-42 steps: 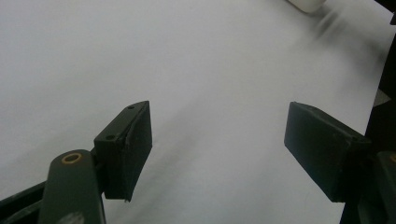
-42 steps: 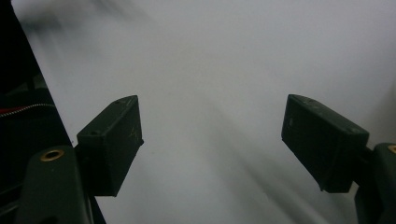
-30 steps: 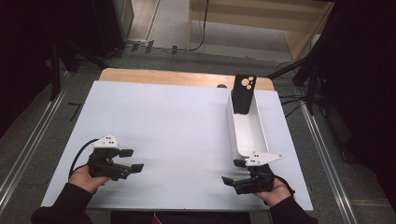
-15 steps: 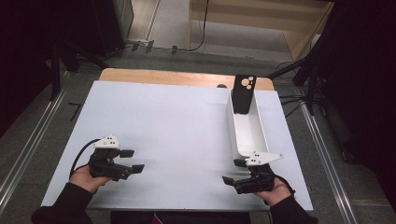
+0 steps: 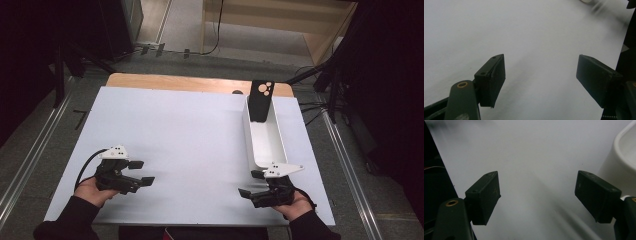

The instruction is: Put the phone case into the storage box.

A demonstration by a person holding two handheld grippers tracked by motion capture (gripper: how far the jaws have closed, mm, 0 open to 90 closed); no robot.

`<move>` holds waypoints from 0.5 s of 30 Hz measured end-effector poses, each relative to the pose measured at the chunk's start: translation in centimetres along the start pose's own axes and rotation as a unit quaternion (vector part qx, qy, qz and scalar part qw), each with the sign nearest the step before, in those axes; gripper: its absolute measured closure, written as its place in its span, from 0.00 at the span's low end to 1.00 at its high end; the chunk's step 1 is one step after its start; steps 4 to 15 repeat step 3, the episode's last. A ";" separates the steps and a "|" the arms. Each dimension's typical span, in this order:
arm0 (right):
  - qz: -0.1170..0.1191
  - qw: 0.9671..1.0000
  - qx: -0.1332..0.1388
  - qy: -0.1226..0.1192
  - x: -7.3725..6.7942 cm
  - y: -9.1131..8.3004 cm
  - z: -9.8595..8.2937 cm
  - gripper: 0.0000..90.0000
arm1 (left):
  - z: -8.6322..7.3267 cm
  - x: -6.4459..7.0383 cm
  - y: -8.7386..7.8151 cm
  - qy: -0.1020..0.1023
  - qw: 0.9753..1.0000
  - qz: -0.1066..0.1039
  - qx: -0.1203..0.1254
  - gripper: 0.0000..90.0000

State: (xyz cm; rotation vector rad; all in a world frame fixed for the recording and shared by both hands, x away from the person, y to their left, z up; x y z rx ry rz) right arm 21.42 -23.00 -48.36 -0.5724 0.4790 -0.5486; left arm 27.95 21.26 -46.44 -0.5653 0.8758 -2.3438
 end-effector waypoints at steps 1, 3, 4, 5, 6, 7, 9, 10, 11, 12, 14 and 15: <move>0.000 1.000 0.001 0.000 0.0 0.0 0.0 0.21 | 0.0 0.0 0.0 0.000 1.000 0.003 0.001 0.26; -0.001 1.000 -0.002 0.001 0.0 0.0 0.0 0.21 | 0.0 -0.1 0.0 0.002 1.000 0.012 0.001 0.26; -0.001 1.000 -0.002 0.001 0.0 0.0 0.0 0.21 | 0.0 -0.1 0.0 0.002 1.000 0.012 0.001 0.26; -0.001 1.000 -0.002 0.001 0.0 0.0 0.0 0.21 | 0.0 -0.1 0.0 0.002 1.000 0.012 0.001 0.26; -0.001 1.000 -0.002 0.001 0.0 0.0 0.0 0.21 | 0.0 -0.1 0.0 0.002 1.000 0.012 0.001 0.26; -0.001 1.000 -0.002 0.001 0.0 0.0 0.0 0.21 | 0.0 -0.1 0.0 0.002 1.000 0.012 0.001 0.26; -0.001 1.000 -0.002 0.001 0.0 0.0 0.0 0.21 | 0.0 -0.1 0.0 0.002 1.000 0.012 0.001 0.26; -0.001 1.000 -0.002 0.001 0.0 0.0 0.0 0.21 | 0.0 -0.1 0.0 0.002 1.000 0.012 0.001 0.26; -0.001 1.000 -0.002 0.001 0.0 0.0 0.0 0.21 | 0.0 -0.1 0.0 0.002 1.000 0.012 0.001 0.26; -0.001 1.000 -0.002 0.001 0.0 0.0 0.0 0.21 | 0.0 -0.1 0.0 0.002 1.000 0.012 0.001 0.26; -0.001 1.000 -0.002 0.001 0.0 0.0 0.0 0.21 | 0.0 -0.1 0.0 0.002 1.000 0.012 0.001 0.26; -0.001 1.000 -0.002 0.001 0.0 0.0 0.0 0.21 | 0.0 -0.1 0.0 0.002 1.000 0.012 0.001 0.26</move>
Point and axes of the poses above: each handheld gripper's, and its own axes: y roughly forward along the jaws, z roughly out of its top, x roughly to its right, the point moved 1 cm from there along y, roughly forward along the jaws, and after that the axes turned 7 degrees about z, right-handed, at the moved point
